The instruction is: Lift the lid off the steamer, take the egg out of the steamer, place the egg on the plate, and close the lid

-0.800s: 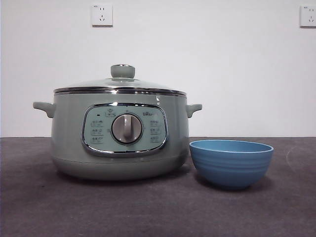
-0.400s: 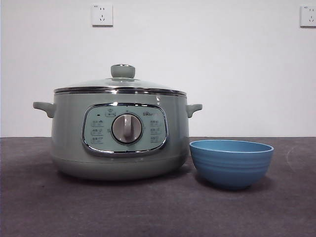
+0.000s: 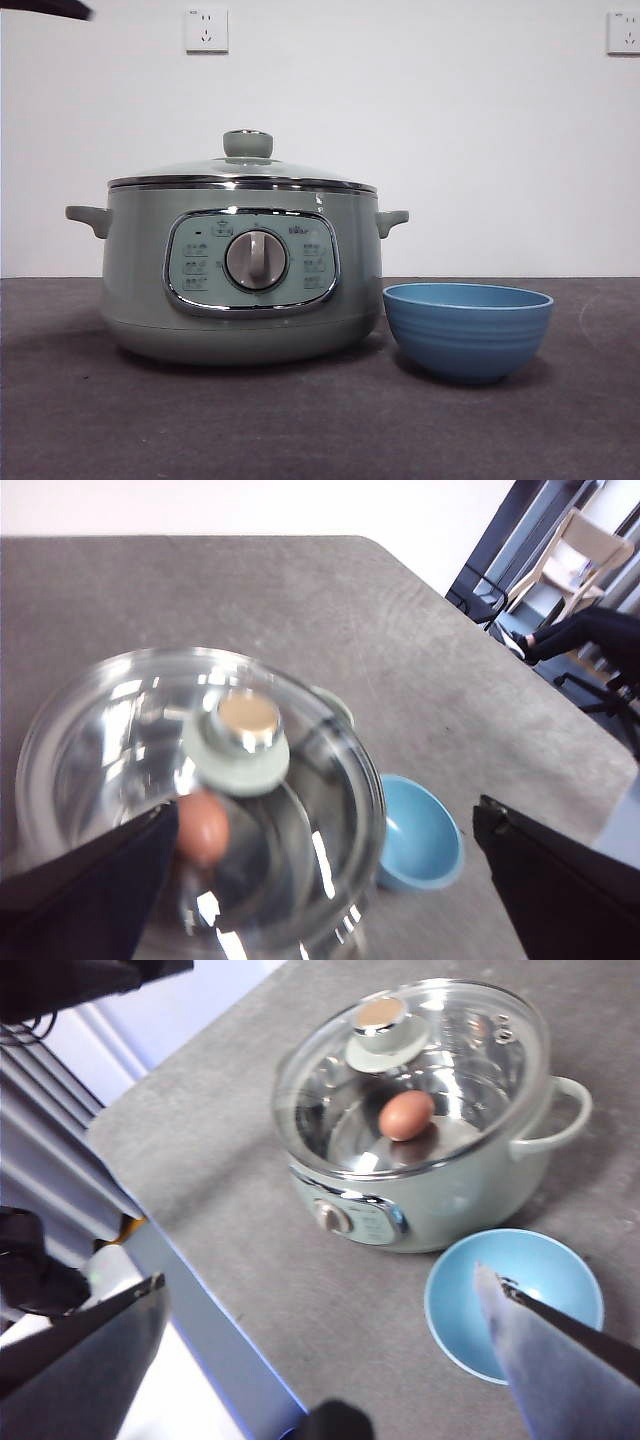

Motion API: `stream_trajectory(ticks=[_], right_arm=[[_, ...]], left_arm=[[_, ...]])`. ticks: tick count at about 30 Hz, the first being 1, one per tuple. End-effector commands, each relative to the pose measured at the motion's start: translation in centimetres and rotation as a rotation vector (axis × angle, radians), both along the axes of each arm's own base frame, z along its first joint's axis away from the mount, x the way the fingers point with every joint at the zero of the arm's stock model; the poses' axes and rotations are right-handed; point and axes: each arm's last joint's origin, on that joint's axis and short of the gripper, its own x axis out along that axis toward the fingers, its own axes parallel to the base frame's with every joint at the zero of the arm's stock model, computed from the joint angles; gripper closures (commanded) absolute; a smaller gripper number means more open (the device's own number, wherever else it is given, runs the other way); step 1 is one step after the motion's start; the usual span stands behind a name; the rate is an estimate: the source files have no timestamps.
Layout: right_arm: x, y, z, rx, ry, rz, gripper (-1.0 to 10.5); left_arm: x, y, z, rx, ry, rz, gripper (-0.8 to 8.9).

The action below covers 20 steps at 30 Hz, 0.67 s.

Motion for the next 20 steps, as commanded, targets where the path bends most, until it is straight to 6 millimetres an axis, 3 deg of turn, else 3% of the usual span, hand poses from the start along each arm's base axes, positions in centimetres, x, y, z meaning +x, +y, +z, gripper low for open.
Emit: stream_trajectory(ticks=[1, 9, 20], right_arm=[[0.2, 0.1, 0.0, -0.006, -0.006, -0.002, 3.8], [0.4, 0.1, -0.1, -0.009, 0.003, -0.002, 3.8], [0.5, 0.0, -0.2, -0.041, -0.004, -0.046, 3.8]], left_arm=[[2.0, -1.5, 0.0, 0.061, -0.040, -0.004, 3.15], [7.0, -5.8, -2.1, 0.187, -0.112, 0.012, 3.15], [10.3, -8.8, -7.0, 0.283, -0.039, 0.013, 3.16]])
